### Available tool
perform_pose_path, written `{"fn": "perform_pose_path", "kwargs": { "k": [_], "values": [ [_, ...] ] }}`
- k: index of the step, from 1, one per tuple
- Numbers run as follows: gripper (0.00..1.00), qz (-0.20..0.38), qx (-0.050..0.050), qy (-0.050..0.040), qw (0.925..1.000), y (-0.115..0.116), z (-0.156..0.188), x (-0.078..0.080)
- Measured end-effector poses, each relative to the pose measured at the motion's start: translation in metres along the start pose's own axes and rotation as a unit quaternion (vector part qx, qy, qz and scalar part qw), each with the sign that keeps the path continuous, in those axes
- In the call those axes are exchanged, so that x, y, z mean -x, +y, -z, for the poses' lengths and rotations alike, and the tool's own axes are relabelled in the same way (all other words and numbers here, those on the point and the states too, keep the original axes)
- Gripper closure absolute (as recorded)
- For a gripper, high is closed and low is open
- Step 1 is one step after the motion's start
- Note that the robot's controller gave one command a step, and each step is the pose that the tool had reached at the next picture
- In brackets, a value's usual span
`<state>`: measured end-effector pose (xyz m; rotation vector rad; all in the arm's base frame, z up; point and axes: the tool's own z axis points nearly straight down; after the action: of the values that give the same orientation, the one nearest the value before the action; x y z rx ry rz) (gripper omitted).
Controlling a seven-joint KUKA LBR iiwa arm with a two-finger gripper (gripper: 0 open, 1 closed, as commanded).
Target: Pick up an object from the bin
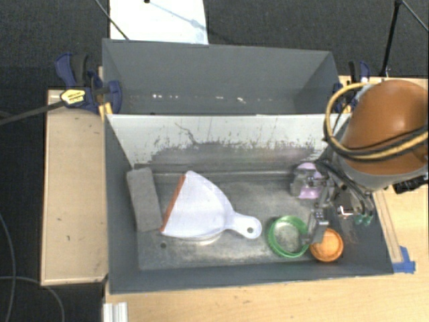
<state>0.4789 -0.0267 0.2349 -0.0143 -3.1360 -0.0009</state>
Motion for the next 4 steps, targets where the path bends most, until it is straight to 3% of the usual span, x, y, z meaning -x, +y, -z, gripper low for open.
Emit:
{"fn": "perform_pose_path", "kwargs": {
  "k": [1,2,3,4],
  "values": [
    [0.00,0.001,0.000,-0.0042,1.0000,0.000,0.004,0.002],
    [0.00,-0.001,0.000,-0.0039,1.0000,0.049,-0.001,0.001],
    [0.00,0.009,0.002,-0.0066,0.9999,0.071,-0.047,0.000],
    [0.00,0.020,0.000,-0.0040,0.9998,0.084,-0.074,0.040]
  ]
}}
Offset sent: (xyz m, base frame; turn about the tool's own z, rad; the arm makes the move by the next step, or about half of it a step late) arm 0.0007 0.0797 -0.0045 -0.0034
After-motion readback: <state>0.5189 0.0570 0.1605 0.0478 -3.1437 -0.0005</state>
